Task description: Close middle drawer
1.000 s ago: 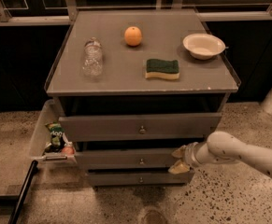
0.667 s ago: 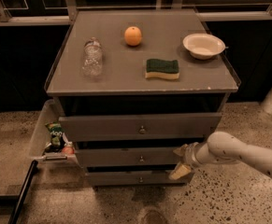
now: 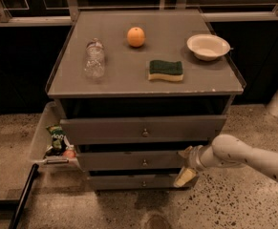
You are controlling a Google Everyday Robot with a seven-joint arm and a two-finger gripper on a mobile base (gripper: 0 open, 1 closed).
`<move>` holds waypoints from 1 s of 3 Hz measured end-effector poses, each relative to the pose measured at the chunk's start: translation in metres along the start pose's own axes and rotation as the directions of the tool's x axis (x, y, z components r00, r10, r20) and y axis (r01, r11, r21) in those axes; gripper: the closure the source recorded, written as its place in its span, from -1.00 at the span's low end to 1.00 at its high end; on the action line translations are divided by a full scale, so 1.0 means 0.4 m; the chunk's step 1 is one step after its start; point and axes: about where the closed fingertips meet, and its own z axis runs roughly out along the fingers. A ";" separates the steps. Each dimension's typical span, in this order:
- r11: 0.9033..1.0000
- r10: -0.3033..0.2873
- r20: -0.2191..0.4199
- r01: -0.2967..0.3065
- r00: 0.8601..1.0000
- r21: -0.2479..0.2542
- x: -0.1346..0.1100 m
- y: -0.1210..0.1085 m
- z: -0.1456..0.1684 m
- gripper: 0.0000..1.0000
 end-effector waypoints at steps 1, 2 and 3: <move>1.000 0.000 0.000 0.000 1.000 0.000 0.002 0.004 -0.002 -1.00; 1.000 -0.003 0.011 0.003 1.000 0.022 0.022 0.072 -0.080 -1.00; 0.999 -0.007 0.027 0.005 1.000 0.048 0.052 0.176 -0.189 -1.00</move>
Offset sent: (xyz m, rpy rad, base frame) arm -0.1237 -0.0441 0.0607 0.0102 -0.0801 -0.0346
